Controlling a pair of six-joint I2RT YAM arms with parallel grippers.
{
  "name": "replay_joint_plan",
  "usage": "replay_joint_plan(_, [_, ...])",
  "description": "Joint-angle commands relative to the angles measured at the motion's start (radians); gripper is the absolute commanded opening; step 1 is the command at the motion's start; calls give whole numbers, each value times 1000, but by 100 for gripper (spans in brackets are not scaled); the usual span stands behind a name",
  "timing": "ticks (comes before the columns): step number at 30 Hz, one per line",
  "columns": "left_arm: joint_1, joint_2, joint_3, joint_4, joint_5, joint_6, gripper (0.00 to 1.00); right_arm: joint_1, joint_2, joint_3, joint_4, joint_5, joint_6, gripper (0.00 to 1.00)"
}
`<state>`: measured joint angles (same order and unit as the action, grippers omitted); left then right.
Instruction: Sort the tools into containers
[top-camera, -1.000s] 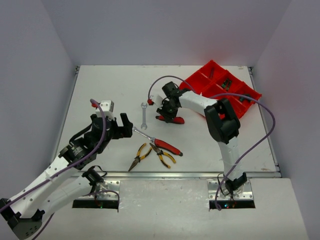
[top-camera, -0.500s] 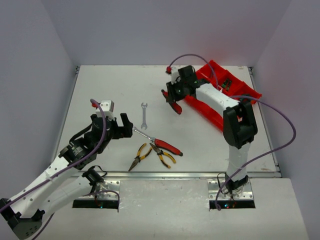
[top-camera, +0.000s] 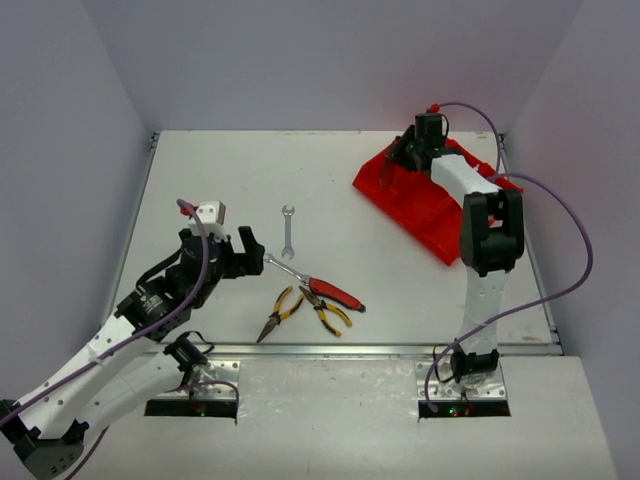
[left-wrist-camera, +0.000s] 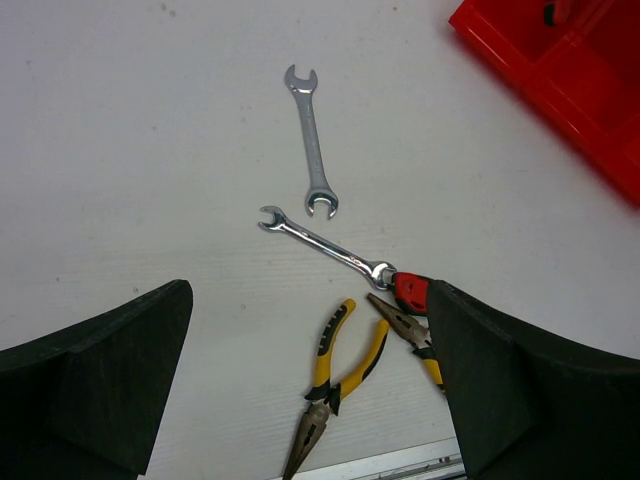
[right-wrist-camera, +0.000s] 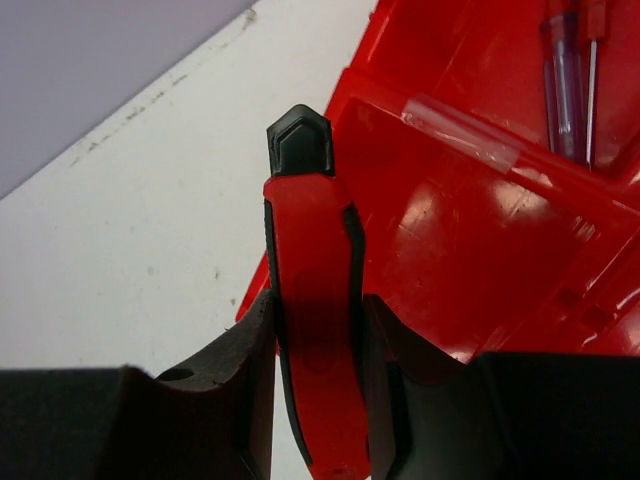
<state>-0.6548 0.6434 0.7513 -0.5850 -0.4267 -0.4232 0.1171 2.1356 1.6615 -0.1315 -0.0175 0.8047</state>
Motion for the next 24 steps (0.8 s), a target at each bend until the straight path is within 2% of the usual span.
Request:
replay_joint_plan(1, [6,1,5,23,-2,1,100,17,-23,-2,104,137,11,0])
replay_joint_plan(6, [4,7,6,24,-1,3,100,16,0,30,85,134,-21,1])
replay_joint_plan(7, [4,6,6,24,-3,3,100,16,-2,29,79,136,-24,6])
replay_joint_plan(8, [6,6,5,22,-3,3,100,16,-5,26,66,145,-27,18])
replay_joint_plan(9, [4,6,5,22,-4,1,100,15,-9,19,67,145,-31,25])
replay_joint_plan(10, [4,6,5,22,-4,1,100,16,-12,6,69,133,-48,47])
replay_joint_plan(12, [6,7,5,22,-3,1,100,15,-22,9,44,130,-55,70])
replay_joint_plan(15, [5,13,6,23,0,3,100,18,-56,4,30,106,-86,86])
replay_joint_plan(16, [4,14,6,24,0,3,100,23,-80,1,27,87,-107,95])
replay_joint_plan(17, [5,15,6,24,0,3,100,25,-91,-2,22,84,-134,99])
replay_joint_plan(21, [4,8,6,21,-5,2,100,120,-224,-100,26,72,-338,99])
replay_joint_plan(24, [4,-1,10,16,-25,-3,100,213,-371,-222,-52,79,-521,99])
